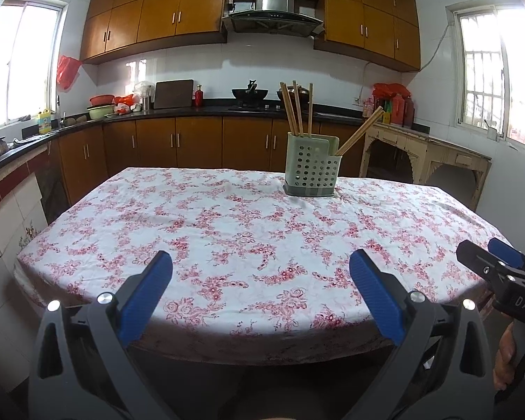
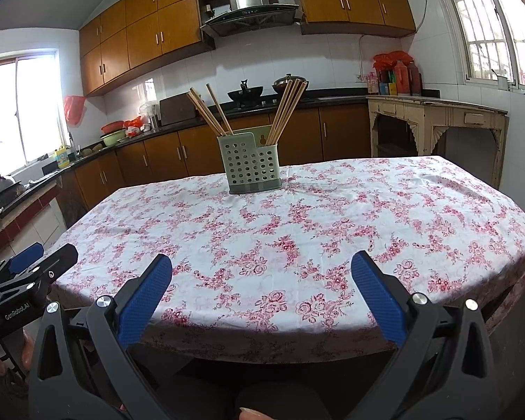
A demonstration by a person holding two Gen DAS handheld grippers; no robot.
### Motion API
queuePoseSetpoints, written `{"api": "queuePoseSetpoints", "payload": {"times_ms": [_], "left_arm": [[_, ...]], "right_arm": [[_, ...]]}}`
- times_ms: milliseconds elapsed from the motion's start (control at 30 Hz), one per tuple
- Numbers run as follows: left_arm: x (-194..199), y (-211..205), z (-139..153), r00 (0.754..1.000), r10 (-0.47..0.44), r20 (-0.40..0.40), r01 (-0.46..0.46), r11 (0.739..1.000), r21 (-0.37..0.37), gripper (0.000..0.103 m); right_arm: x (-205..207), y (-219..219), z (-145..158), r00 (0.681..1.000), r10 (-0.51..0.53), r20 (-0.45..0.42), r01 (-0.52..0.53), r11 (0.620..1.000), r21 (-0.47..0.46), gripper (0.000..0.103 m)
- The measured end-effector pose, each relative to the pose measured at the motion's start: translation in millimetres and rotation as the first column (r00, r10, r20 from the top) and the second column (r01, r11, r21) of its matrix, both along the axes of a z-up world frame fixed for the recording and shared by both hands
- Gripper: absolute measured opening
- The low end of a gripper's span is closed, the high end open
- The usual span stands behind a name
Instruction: Organize utensils
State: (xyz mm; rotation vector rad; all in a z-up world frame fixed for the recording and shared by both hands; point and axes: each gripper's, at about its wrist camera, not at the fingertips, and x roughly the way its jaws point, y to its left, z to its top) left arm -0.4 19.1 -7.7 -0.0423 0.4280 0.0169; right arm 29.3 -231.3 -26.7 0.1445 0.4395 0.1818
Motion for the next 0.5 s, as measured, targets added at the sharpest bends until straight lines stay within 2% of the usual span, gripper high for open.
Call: {"api": "queuePoseSetpoints", "payload": {"times_ms": [500], "left_arm": [[0.1, 0.4, 0.3, 1.000, 0.012, -0.006, -0.012, 1.000, -0.001, 0.099]], "right_arm": [[-0.2, 0.0, 0.0, 1.000, -0.001, 0.000, 0.001, 1.000, 0.000, 0.101]]}}
